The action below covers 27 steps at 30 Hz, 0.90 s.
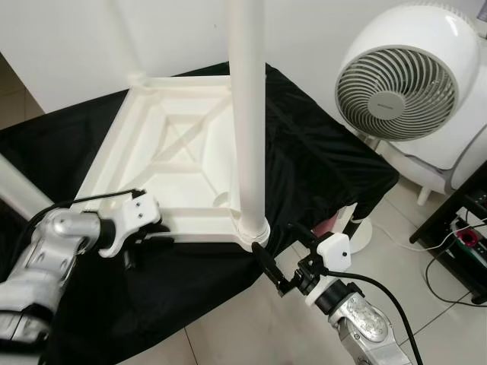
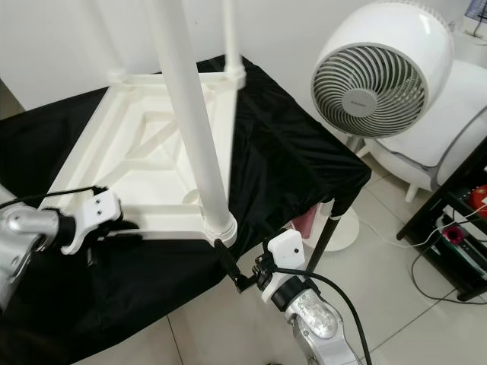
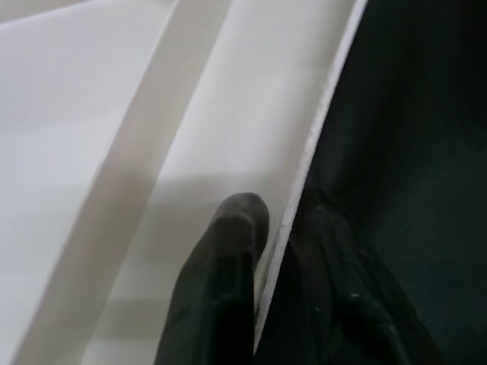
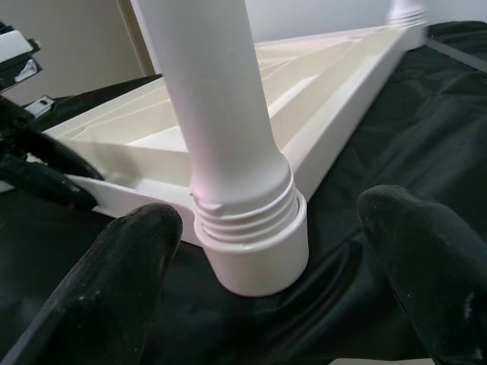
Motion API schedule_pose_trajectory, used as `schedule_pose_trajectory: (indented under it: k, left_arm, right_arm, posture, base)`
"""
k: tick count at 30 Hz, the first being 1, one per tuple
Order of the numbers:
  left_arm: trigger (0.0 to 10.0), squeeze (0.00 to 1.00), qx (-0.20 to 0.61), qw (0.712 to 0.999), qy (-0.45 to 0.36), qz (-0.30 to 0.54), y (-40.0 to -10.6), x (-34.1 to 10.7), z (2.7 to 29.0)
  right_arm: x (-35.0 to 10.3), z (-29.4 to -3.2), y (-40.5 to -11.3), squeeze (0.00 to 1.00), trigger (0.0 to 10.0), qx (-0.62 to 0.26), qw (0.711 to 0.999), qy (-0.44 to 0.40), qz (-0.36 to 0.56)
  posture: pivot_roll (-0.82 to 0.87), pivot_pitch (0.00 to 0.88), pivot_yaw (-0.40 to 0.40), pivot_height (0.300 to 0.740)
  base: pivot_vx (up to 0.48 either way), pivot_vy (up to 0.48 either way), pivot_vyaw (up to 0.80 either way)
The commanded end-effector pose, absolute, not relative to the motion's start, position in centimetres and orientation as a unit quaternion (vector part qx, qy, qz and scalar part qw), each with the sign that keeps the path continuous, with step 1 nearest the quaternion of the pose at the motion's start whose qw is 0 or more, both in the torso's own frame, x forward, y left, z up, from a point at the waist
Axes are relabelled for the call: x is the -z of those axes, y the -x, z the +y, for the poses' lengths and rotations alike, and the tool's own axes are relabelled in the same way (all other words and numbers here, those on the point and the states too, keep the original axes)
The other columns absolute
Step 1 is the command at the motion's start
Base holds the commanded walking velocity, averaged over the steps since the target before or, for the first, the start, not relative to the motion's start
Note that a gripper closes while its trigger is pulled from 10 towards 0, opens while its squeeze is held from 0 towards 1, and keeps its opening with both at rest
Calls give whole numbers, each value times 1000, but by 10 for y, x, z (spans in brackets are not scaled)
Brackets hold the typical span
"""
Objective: Building children table
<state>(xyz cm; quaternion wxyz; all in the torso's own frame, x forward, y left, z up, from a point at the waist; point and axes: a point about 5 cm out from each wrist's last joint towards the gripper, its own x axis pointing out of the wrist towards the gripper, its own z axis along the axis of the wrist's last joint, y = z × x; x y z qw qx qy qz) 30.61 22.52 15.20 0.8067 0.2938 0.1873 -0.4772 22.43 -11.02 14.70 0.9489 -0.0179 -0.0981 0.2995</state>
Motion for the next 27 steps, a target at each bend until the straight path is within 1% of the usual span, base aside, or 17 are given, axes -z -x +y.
schedule_pose_trajectory:
  k: [1,3,6,8,9,10,12,13,15,16,19,20,21,22,23,24,27]
  left_arm:
    - [0,0,429,831,-267,233,-300,-142,249]
    - [0,0,428,831,-269,234,-297,-142,250]
    - [0,0,396,850,-255,234,-295,-142,253]
    - [0,0,390,853,-254,234,-295,-141,254]
    - [0,0,389,863,-239,216,-301,-138,238]
    - [0,0,389,863,-239,216,-301,-138,238]
    - [0,0,389,877,-213,184,-314,-135,208]
    - [0,0,389,877,-213,184,-314,-135,208]
    - [0,0,389,883,-203,171,-324,-130,185]
    - [0,0,388,883,-202,169,-326,-129,180]
    - [0,0,387,884,-202,169,-327,-128,177]
    - [627,0,397,881,-200,162,-327,-127,170]
    - [627,0,397,881,-200,162,-327,-127,170]
    - [9373,0,406,879,-195,154,-327,-127,162]
    - [10000,0,426,872,-194,141,-326,-128,153]
    - [10000,0,426,872,-194,141,-326,-128,153]
    - [10000,0,448,868,-176,120,-323,-131,140]
  right_arm:
    - [-145,-108,-223,0,10000,-305,947,11,-99]
    - [-145,-108,-223,0,10000,-305,947,12,-99]
    - [-145,-108,-224,0,10000,-306,947,14,-100]
    - [-145,-108,-224,0,10000,-306,947,14,-100]
    - [-146,-108,-226,0,10000,-304,947,15,-102]
    - [-146,-108,-226,0,10000,-304,947,15,-102]
    - [-147,-108,-230,0,10000,-303,947,14,-104]
    - [-147,-108,-230,0,10000,-303,947,14,-104]
    - [-149,-108,-232,0,10000,-304,947,15,-106]
    - [-149,-108,-232,0,10000,-304,947,15,-106]
    - [-149,-108,-232,0,10000,-304,947,15,-107]
    - [-149,-109,-233,0,10000,-300,948,16,-106]
    - [-149,-109,-233,0,10000,-300,948,16,-106]
    - [-149,-111,-233,0,10000,-296,949,16,-104]
    - [-149,-112,-234,0,10000,-293,950,17,-104]
    - [-149,-112,-234,0,10000,-293,950,17,-104]
    - [-150,-113,-235,0,10000,-286,952,16,-105]
  posture:
    - [10,119,78,740]
    - [10,119,78,740]
    - [9,112,73,740]
    - [9,112,73,740]
    - [8,107,58,740]
    - [8,107,58,740]
    - [1,106,50,740]
    - [1,106,50,740]
    - [-6,110,40,740]
    - [-6,110,40,740]
    - [-6,110,40,740]
    - [-20,129,31,740]
    - [-20,129,31,740]
    - [-22,133,28,740]
    - [-29,139,25,740]
    - [-29,139,25,740]
    - [-27,147,21,740]
  base:
    - [0,0,0]
    - [0,0,0]
    - [0,0,0]
    - [0,0,0]
    - [0,0,0]
    - [0,0,0]
    - [0,0,0]
    - [0,0,0]
    - [0,0,0]
    - [0,0,0]
    - [0,0,0]
    - [0,0,0]
    - [0,0,0]
    - [0,0,0]
    - [0,0,0]
    - [0,0,0]
    - [0,0,0]
